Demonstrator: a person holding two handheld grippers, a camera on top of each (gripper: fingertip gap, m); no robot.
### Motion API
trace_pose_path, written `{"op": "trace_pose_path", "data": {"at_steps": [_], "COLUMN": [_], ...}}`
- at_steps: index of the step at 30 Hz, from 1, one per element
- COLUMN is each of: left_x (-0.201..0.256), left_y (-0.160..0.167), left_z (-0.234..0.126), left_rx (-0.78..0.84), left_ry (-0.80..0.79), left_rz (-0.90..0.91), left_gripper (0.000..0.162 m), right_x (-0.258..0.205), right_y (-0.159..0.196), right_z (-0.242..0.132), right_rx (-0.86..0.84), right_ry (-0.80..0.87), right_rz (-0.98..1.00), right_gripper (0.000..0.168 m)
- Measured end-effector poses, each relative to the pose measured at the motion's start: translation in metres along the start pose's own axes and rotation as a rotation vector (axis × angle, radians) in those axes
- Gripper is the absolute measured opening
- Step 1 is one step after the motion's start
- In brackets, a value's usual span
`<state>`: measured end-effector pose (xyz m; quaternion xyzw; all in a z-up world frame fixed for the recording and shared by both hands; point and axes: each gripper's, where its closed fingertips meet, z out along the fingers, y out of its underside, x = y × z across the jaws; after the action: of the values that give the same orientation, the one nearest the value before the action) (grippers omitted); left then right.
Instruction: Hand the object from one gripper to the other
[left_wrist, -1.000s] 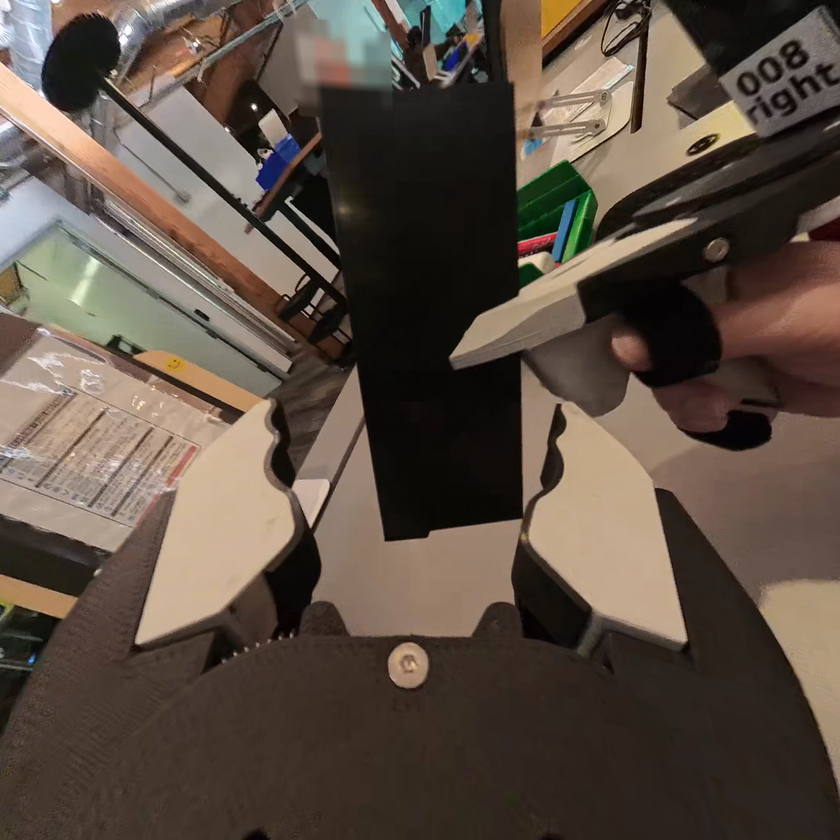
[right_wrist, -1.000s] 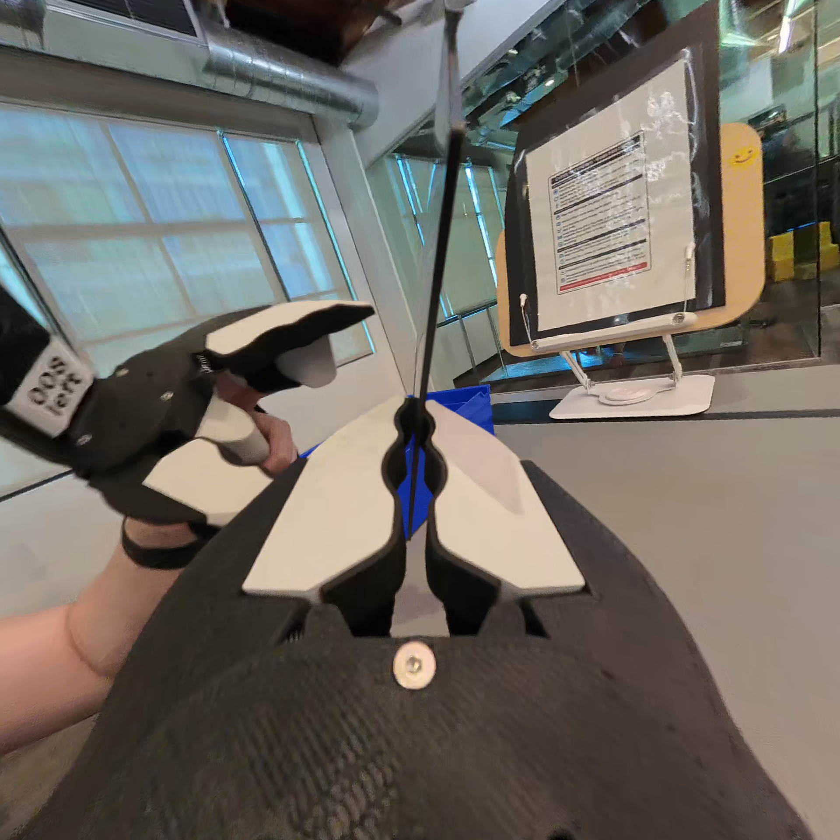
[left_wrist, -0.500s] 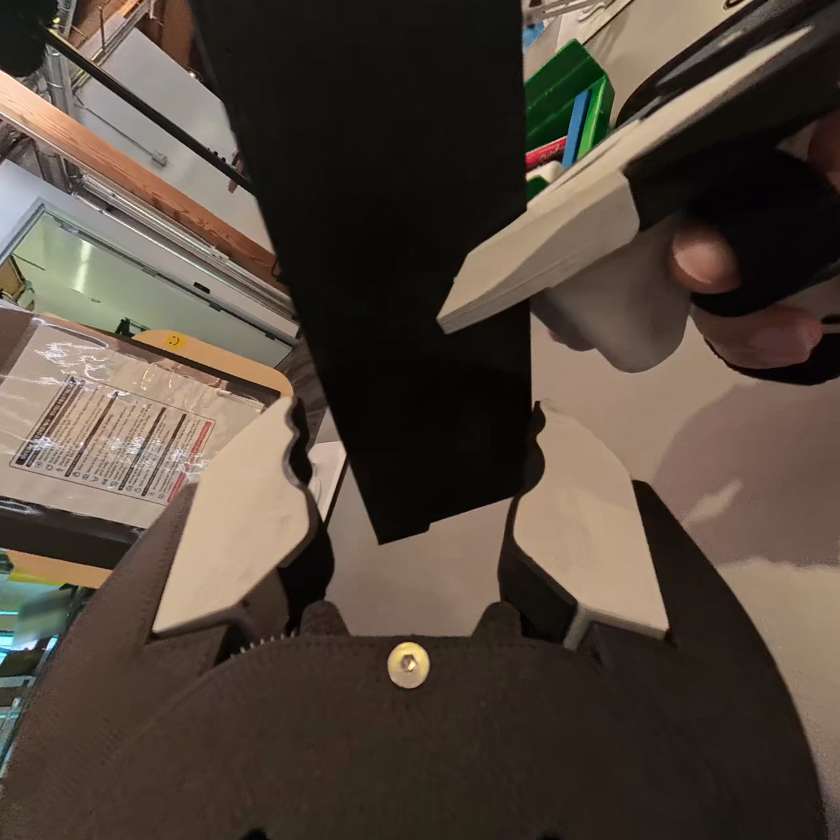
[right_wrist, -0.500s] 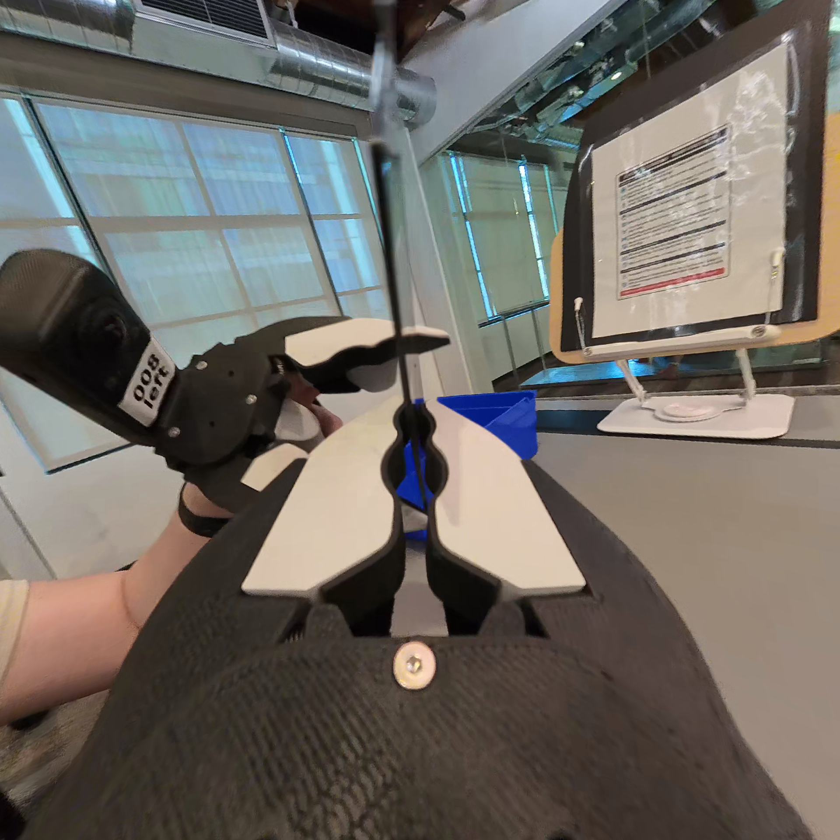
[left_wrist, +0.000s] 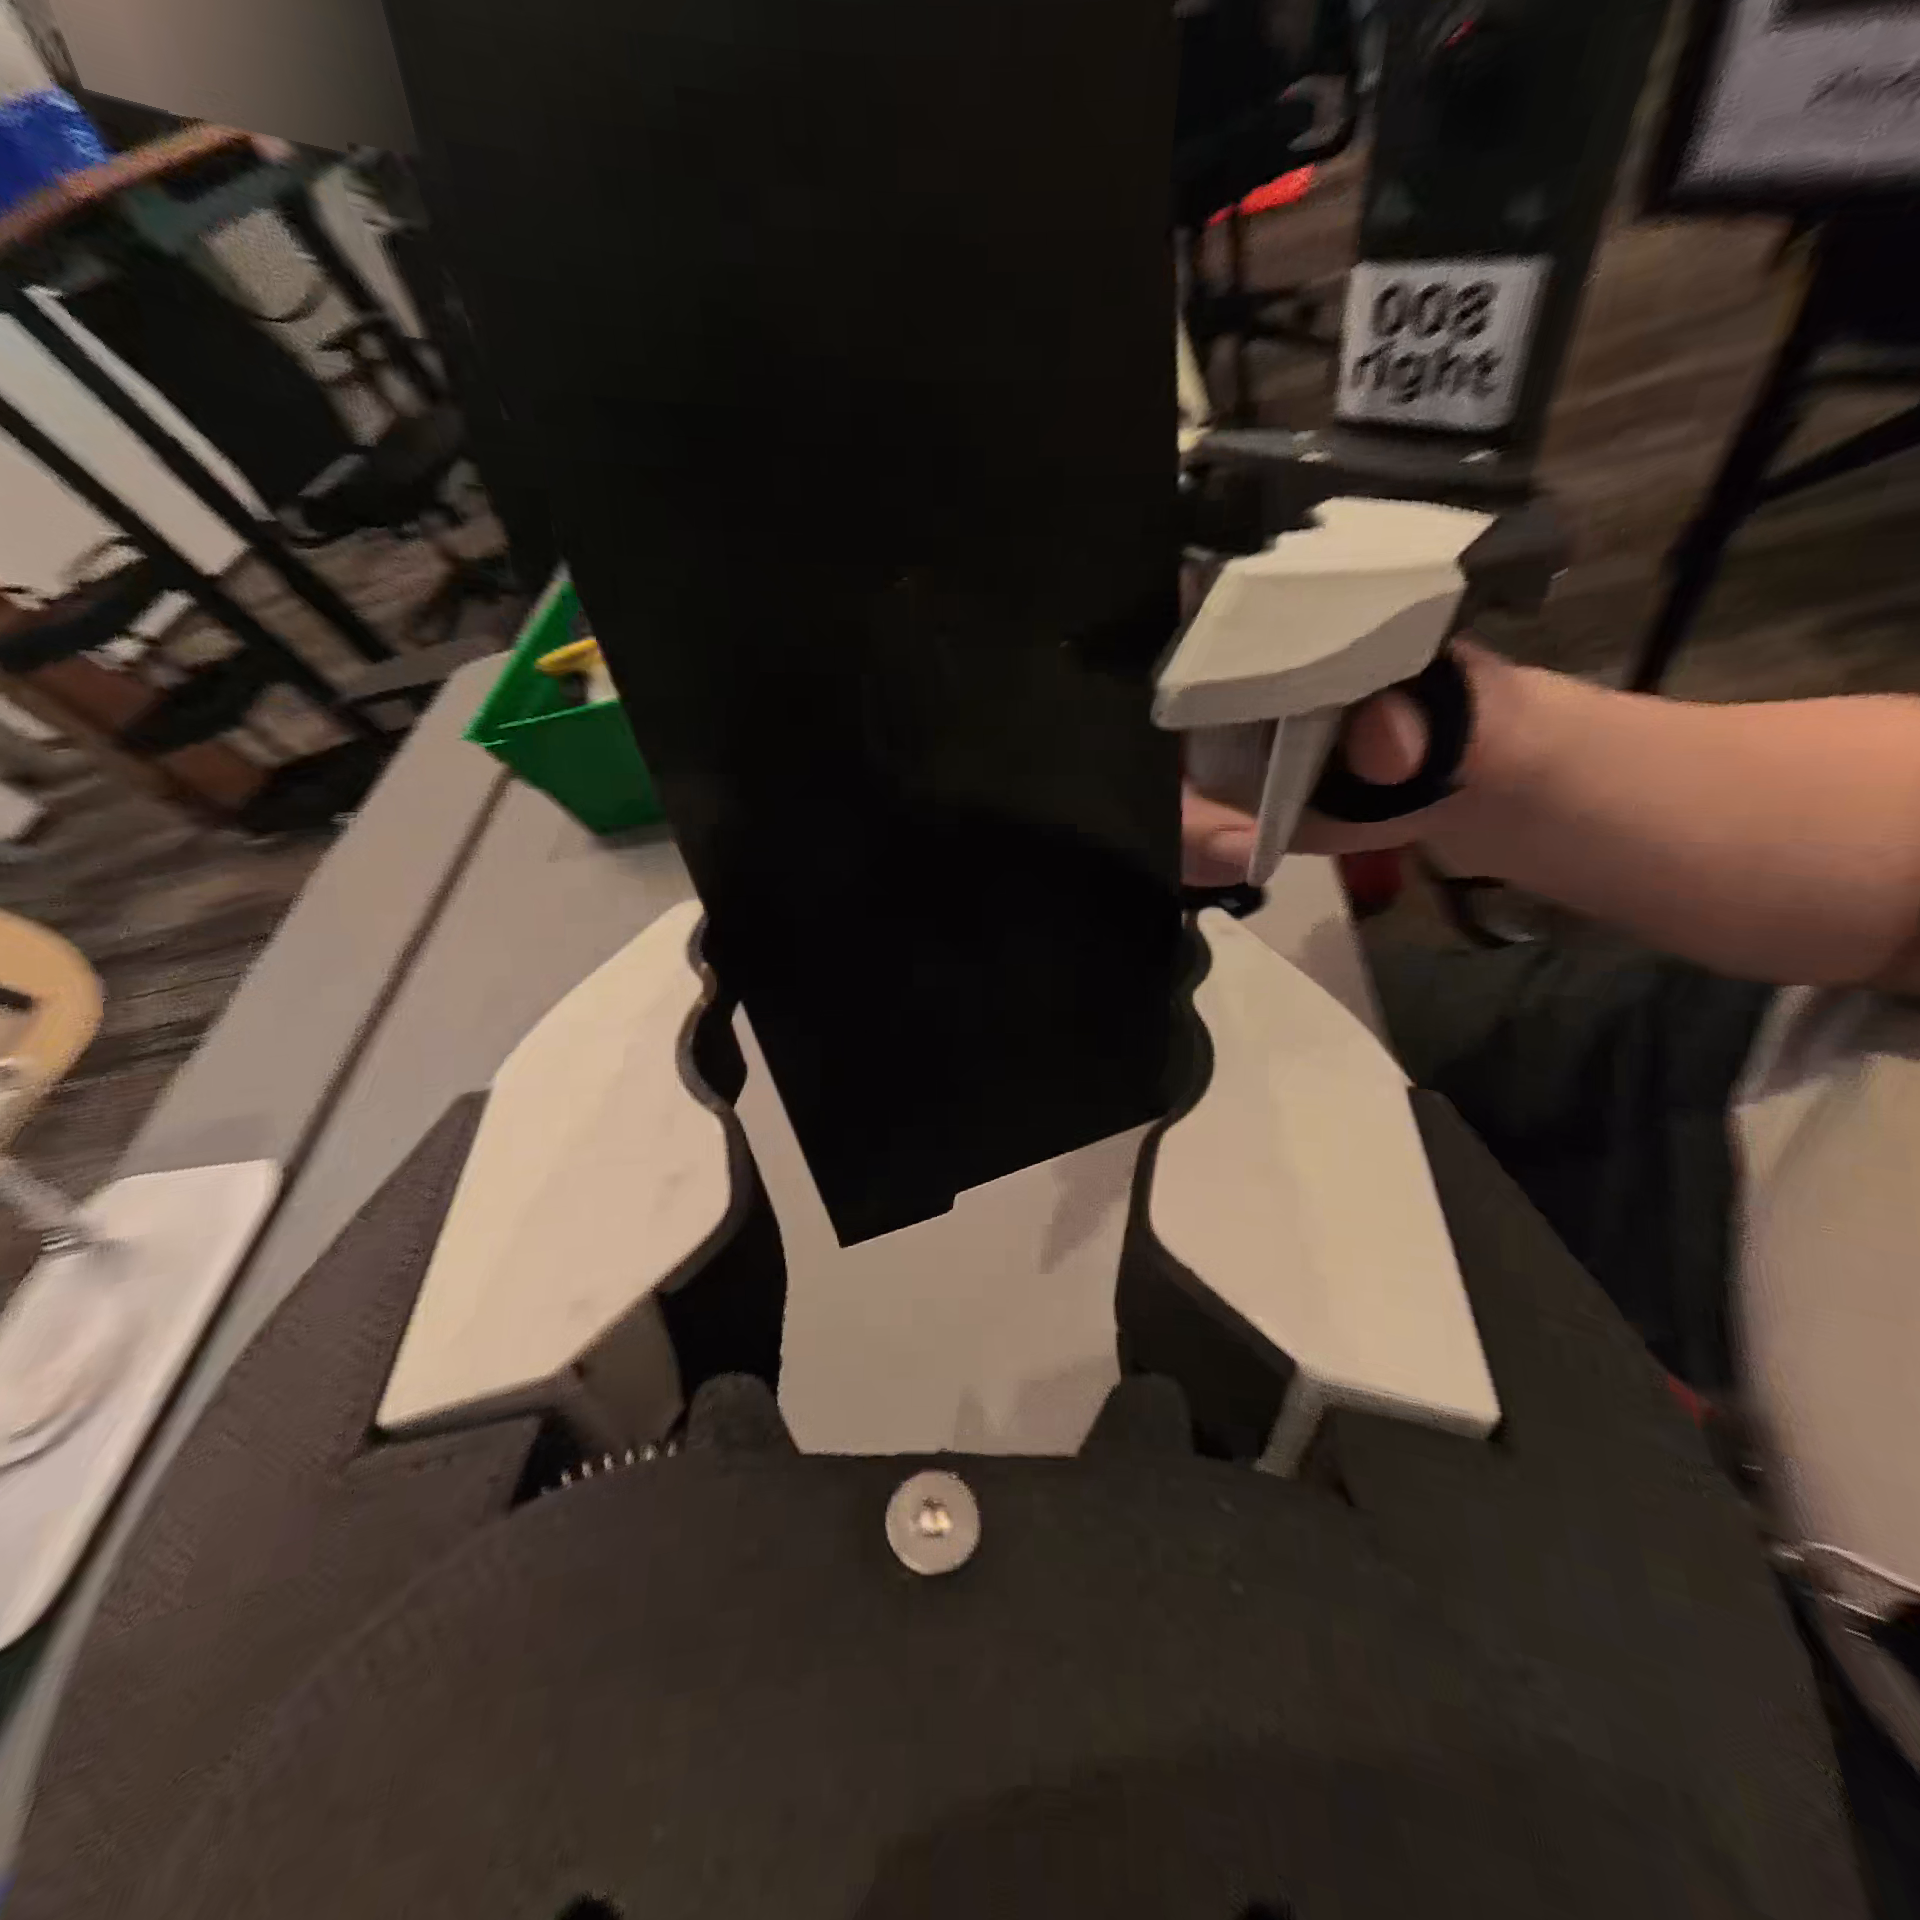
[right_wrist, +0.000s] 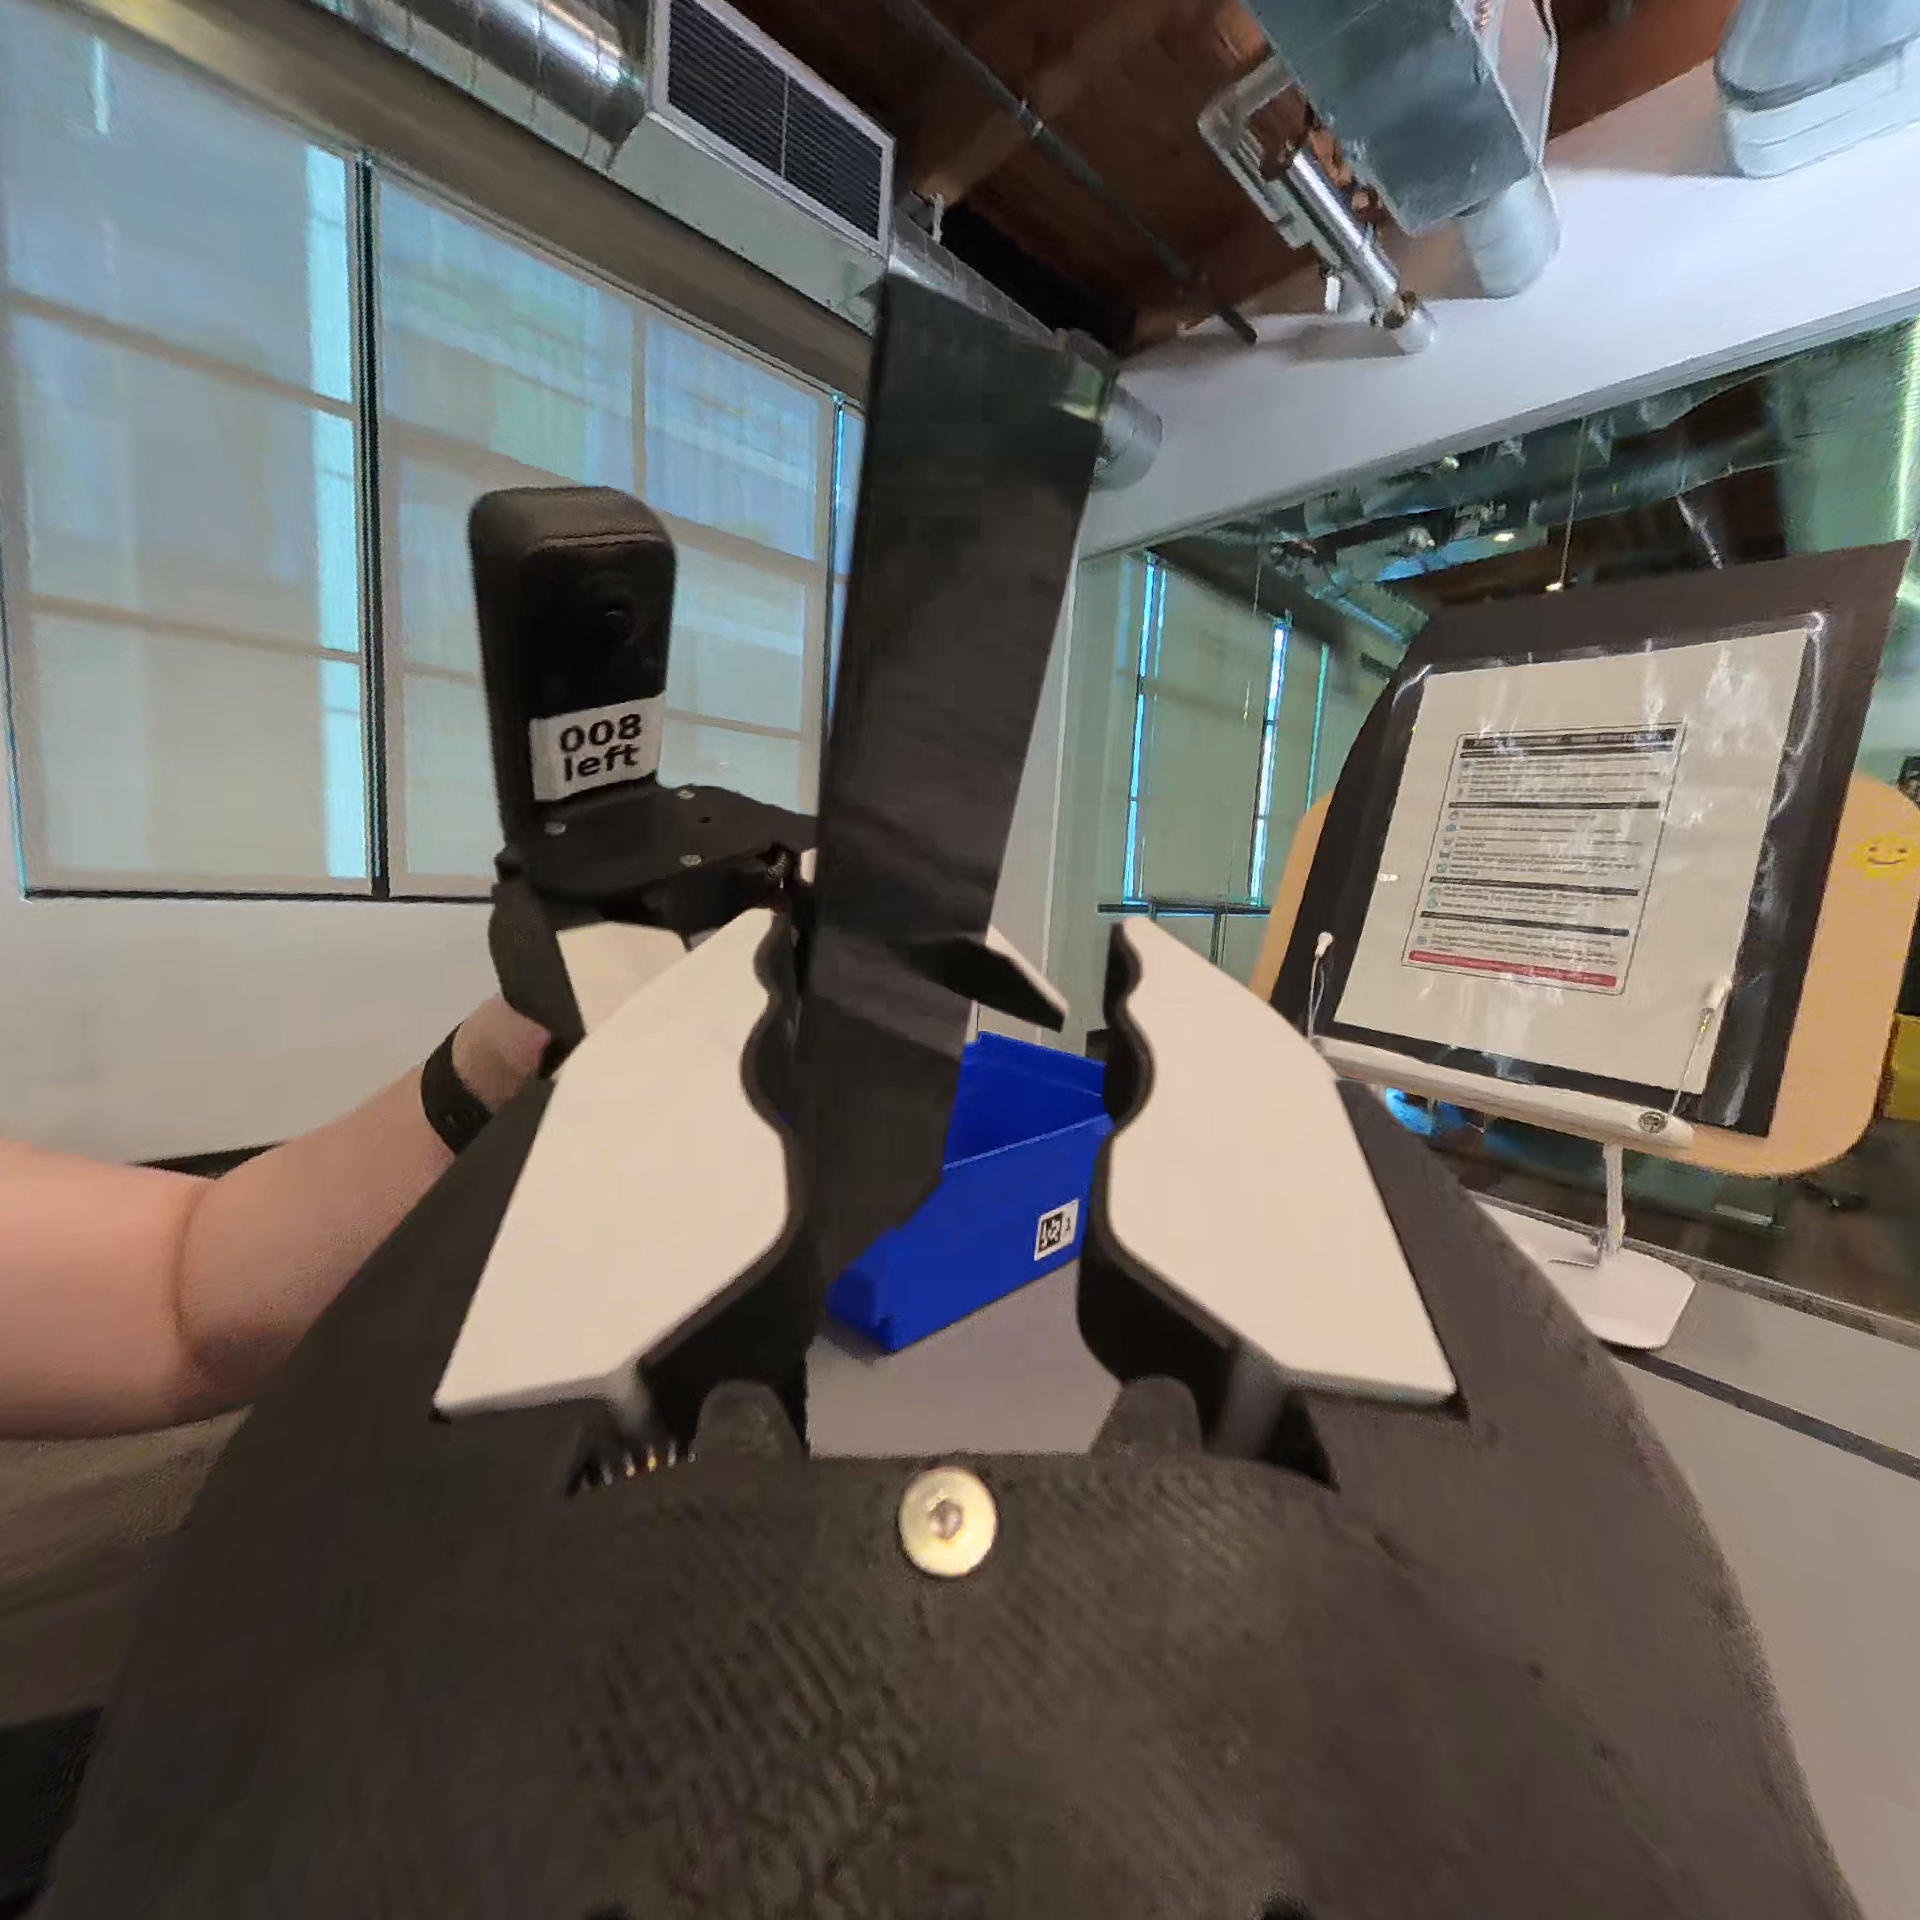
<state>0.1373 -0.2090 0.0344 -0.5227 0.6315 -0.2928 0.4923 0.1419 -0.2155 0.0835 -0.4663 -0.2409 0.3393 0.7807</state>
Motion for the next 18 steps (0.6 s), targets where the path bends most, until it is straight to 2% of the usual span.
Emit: {"op": "trace_pose_path", "data": {"at_steps": [4,7,9,10,11,13,14,16,18], "left_x": [0.021,0.019,0.012,0.012,0.009,-0.008,-0.009,-0.009,-0.008], "left_y": [-0.007,-0.002,0.006,0.006,0.004,0.007,0.009,0.013,0.017], "left_z": [-0.002,0.003,0.007,0.006,0.006,0.008,0.008,0.008,0.007], "left_rx": [0.044,0.012,-0.023,-0.015,0.011,0.005,0.003,-0.022,-0.056], "left_ry": [0.164,0.148,0.076,0.072,0.053,-0.035,-0.035,-0.015,-0.004], "left_rz": [-0.093,-0.087,-0.034,-0.016,-0.028,-0.039,-0.045,-0.079,-0.085], "left_gripper": [0.080,0.079,0.073,0.018,0.005,0.028,0.031,0.061,0.069], "right_x": [-0.001,0.007,0.019,0.026,0.028,0.029,0.038,0.065,0.101], "right_y": [-0.004,-0.006,-0.005,-0.002,0.000,0.003,0.006,0.005,-0.017], "right_z": [-0.003,-0.005,-0.006,-0.008,-0.010,-0.015,-0.018,-0.030,-0.053], "right_rx": [0.007,0.008,-0.014,-0.041,-0.068,-0.116,-0.140,-0.130,-0.066], "right_ry": [-0.075,-0.060,0.009,0.041,0.038,-0.004,0.040,0.153,0.280], "right_rz": [0.090,0.174,0.201,0.200,0.203,0.294,0.341,0.329,0.283], "right_gripper": [0.085,0.085,0.073,0.062,0.049,0.005,0.003,0.003,0.003]}}
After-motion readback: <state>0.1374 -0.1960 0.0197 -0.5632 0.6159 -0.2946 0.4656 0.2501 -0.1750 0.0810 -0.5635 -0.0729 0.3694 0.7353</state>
